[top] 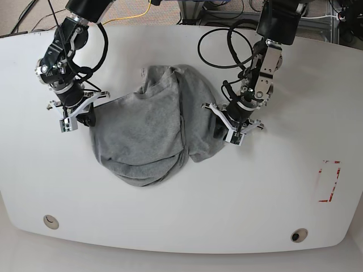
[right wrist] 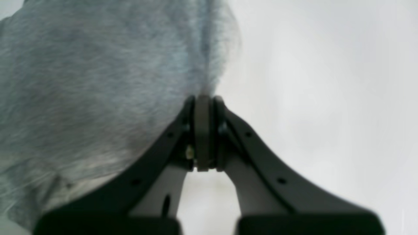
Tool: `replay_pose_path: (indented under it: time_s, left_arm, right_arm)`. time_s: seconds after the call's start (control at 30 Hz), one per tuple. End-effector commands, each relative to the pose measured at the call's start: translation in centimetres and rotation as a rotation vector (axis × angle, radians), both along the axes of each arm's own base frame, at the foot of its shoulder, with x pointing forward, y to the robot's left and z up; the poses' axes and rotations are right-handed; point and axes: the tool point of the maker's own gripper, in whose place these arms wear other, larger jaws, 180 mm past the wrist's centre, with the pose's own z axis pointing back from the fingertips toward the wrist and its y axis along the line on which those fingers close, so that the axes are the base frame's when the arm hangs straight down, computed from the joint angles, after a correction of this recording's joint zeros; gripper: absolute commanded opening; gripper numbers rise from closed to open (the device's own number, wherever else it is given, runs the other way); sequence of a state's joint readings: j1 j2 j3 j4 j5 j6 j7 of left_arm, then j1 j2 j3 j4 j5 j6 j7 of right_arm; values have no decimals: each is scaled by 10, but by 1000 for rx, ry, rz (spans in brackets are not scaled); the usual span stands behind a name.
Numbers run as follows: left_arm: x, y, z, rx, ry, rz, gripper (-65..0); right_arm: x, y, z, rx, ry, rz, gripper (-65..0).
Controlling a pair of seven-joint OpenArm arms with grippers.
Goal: Layout the t-shirt on the table in an organized manner, then fold the t-shirt properly
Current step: 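Lower the left gripper to the shirt and pinch fabric with both grippers, then lift the shirt with both grippers and pull it toward the robot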
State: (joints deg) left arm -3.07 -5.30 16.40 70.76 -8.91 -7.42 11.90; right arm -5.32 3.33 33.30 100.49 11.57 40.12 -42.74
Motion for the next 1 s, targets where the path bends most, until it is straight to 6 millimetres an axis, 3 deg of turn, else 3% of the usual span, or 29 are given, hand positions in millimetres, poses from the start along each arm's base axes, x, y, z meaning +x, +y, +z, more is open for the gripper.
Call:
replay_pose_path:
  time_s: [0.0, 0.23, 0.3, 0.53, 0.6, 0.8, 0.87, 0.97]
  left_arm:
    - [-7, -3, -9, 11, 52, -17, -650]
    - [-6, -4, 11, -1, -3, -23, -650]
    - [-9, 4, 18, 10, -25, -21, -650]
    - [3, 45, 73, 77, -142, 13, -650]
    - [8, 57, 97, 91, -191, 33, -650]
    - [21, 79, 153, 112, -308, 83, -650]
    - [31, 85, 184, 117, -373, 103, -650]
    - [39, 90, 208, 128, -408, 120, -650]
  right_arm:
    - [5, -2, 20, -20, -57, 0, -650]
    - [-1, 12, 33, -39, -86, 24, -650]
    - [-1, 12, 41, -54, -107, 28, -650]
    - [5, 12, 61, -95, -136, 34, -650]
    - [12, 9, 72, -112, -158, 29, -650]
    - [31, -1, 95, -154, -207, 32, -650]
    - [40, -5, 106, -173, -223, 28, -650]
    - [52, -8, 122, -187, -250, 21, -650]
